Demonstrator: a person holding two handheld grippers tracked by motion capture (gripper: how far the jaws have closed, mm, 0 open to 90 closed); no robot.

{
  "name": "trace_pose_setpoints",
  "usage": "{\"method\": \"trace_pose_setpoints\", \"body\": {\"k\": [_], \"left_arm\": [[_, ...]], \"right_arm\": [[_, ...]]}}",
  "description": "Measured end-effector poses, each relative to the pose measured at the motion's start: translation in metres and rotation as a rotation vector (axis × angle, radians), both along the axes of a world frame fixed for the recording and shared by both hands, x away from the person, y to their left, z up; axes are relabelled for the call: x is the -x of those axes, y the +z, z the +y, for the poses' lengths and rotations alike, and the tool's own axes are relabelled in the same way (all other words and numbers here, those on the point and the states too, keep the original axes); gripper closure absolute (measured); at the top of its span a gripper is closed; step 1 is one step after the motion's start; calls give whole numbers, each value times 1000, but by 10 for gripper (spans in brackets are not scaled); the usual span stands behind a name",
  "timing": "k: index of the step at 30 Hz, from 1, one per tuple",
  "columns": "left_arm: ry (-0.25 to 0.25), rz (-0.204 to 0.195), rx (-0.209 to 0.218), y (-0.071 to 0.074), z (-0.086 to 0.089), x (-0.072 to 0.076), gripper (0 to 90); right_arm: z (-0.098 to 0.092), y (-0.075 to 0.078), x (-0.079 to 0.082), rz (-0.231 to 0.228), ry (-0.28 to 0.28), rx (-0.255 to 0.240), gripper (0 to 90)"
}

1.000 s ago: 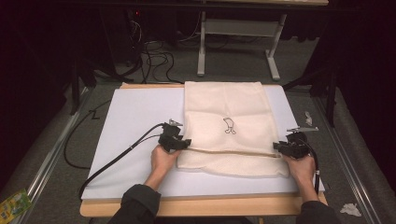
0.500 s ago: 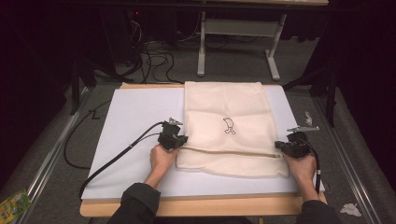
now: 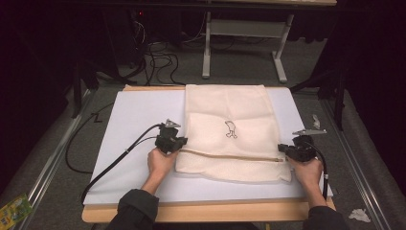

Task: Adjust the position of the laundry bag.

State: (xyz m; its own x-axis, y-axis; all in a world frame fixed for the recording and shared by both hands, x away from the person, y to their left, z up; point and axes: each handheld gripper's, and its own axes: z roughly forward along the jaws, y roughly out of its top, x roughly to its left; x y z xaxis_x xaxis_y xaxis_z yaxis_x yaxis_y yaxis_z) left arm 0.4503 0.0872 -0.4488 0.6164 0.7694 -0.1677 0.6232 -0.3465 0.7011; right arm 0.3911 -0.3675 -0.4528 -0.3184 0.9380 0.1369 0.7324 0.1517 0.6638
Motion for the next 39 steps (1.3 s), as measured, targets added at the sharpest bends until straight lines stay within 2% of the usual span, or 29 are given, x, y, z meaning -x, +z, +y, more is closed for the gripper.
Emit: {"method": "trace_pose_setpoints", "body": {"k": [4, 9, 13, 19, 26, 39], "left_arm": [[4, -5, 3, 3, 6, 3, 865], [25, -10, 18, 1, 18, 4, 864], [40, -15, 27, 1, 25, 5, 863], [49, -31, 20, 6, 32, 8, 864], [70, -31, 23, 5, 45, 10, 863], [99, -39, 18, 6, 63, 15, 860]], "right_arm": [[5, 1, -2, -6, 18, -4, 898], [12, 3, -4, -9, 32, -43, 898], [18, 2, -6, -11, 45, -50, 897], [25, 1, -7, -17, 55, -65, 897], [34, 1, -9, -18, 78, -81, 897], [53, 4, -12, -28, 114, -74, 897]]}}
